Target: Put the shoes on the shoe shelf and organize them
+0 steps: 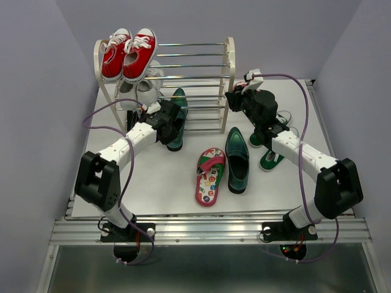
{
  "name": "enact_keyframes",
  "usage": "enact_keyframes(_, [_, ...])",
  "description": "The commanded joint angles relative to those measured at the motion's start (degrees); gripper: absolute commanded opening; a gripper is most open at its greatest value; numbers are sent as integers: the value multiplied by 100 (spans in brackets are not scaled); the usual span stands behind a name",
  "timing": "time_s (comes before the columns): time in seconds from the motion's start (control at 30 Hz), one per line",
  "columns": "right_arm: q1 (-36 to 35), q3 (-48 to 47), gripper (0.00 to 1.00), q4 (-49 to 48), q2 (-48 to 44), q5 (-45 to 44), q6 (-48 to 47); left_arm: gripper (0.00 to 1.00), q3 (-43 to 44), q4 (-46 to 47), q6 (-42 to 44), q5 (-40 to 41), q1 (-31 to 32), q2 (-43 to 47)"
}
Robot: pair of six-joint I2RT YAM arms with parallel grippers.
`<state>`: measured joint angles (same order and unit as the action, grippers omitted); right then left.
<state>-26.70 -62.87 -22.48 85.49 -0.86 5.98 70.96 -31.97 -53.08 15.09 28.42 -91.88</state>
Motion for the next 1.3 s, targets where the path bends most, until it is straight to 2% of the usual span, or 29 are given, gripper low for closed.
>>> enact_keyframes(0.0, [-81,-85,15,112,-182,113,97,14,94,-99,17,213,-4,-190])
enact_keyframes(0.03, [-81,-102,15,147,-165,113,97,3,120,-91,8,222,-4,-234])
enact_keyframes(0.07, [-81,-111,14,156,-165,113,97,0,129,-99,17,222,-12,-260])
enact_keyframes(0.6, [-81,-129,14,183,-112,-44,88,0,585,305,289,434,-12,109])
enact_keyframes(0.73, [-81,-129,7,200,-112,-46,44,0,945,297,368,546,-4,-49])
enact_keyframes(0.83, [-81,-164,6,244,-77,-54,-9,0,1165,200,342,828,-4,-111])
enact_keyframes(1.1, [-81,-234,5,341,-33,-19,-79,0,1113,393,228,1312,-12,-322])
enact_keyframes(1.27, [-81,-252,4,385,-42,7,-132,0,614,656,140,1224,5,-349])
